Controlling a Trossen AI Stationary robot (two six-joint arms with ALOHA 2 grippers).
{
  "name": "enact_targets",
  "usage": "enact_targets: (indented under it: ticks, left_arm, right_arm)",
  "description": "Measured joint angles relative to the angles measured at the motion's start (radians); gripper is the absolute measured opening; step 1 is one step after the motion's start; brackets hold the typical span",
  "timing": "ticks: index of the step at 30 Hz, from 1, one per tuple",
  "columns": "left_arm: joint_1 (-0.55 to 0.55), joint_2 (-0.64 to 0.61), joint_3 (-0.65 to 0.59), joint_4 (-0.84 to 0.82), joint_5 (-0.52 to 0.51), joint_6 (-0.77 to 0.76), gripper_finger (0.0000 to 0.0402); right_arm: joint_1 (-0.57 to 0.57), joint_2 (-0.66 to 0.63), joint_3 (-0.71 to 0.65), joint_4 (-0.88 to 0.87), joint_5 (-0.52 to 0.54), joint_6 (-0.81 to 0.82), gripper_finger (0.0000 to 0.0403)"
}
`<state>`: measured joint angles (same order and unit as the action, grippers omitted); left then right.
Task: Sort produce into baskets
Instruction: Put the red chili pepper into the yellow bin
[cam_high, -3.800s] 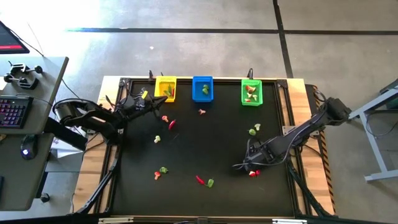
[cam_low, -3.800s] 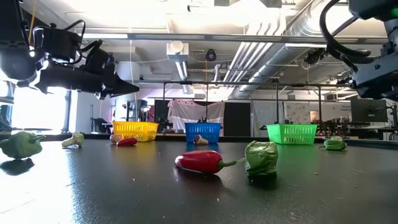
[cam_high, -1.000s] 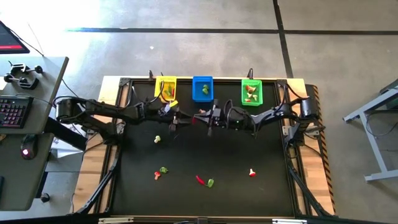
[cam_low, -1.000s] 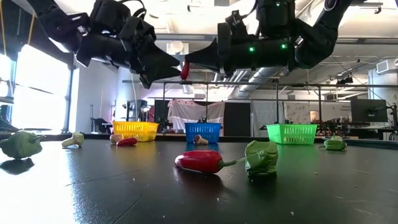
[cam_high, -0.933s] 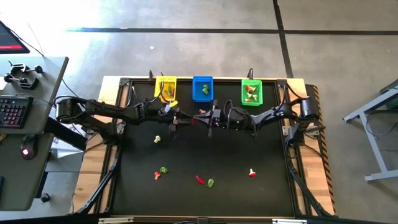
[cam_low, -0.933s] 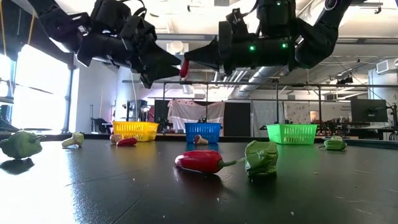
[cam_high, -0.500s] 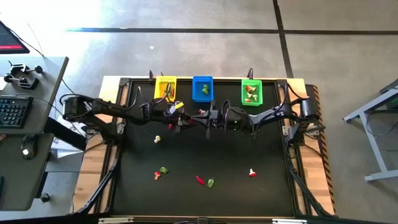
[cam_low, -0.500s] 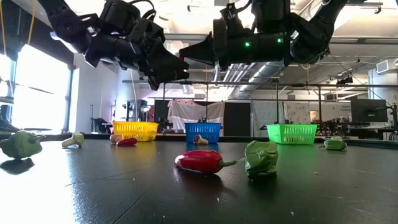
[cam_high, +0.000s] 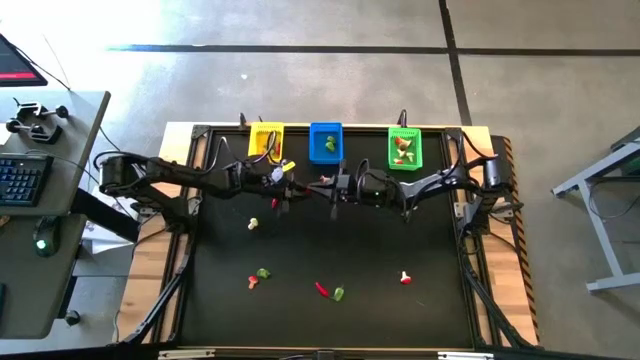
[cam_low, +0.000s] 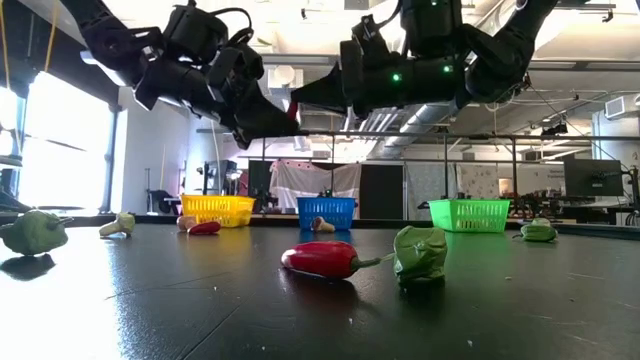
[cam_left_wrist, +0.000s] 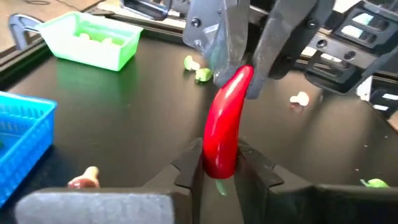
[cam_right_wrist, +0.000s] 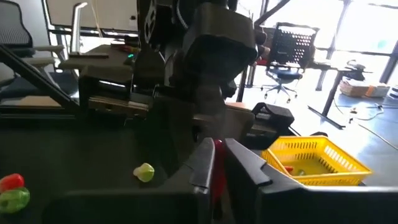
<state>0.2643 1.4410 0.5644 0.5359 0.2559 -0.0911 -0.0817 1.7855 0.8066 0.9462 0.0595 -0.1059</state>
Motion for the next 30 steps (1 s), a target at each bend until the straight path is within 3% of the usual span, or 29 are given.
enact_targets:
  ticks: [6,11,15,23,30]
  left_arm:
    - [0.041,-0.012,0.000,-0.042,-0.006,0.016,0.0036]
    - [0.086,-0.046,0.000,-0.092,-0.014,0.015,0.0038]
    - [0.151,-0.090,0.000,-0.194,-0.113,-0.007,0.0038]
    - [0.351,-0.167,0.000,-0.467,-0.287,-0.039,0.0038]
    - [0.522,-0.100,0.074,-0.580,-0.278,0.017,0.0038]
  right_arm:
    - [-0.005,-0.009,0.000,-0.003,0.028,-0.004,0.0081]
    - [-0.004,-0.050,0.000,0.000,0.150,-0.008,0.0148]
    - [-0.005,-0.074,-0.001,-0.018,0.213,-0.060,0.0185]
    - [-0.019,-0.075,-0.001,-0.054,0.226,-0.031,0.0194]
    - [-0.032,-0.074,-0.002,-0.060,0.225,-0.026,0.0194]
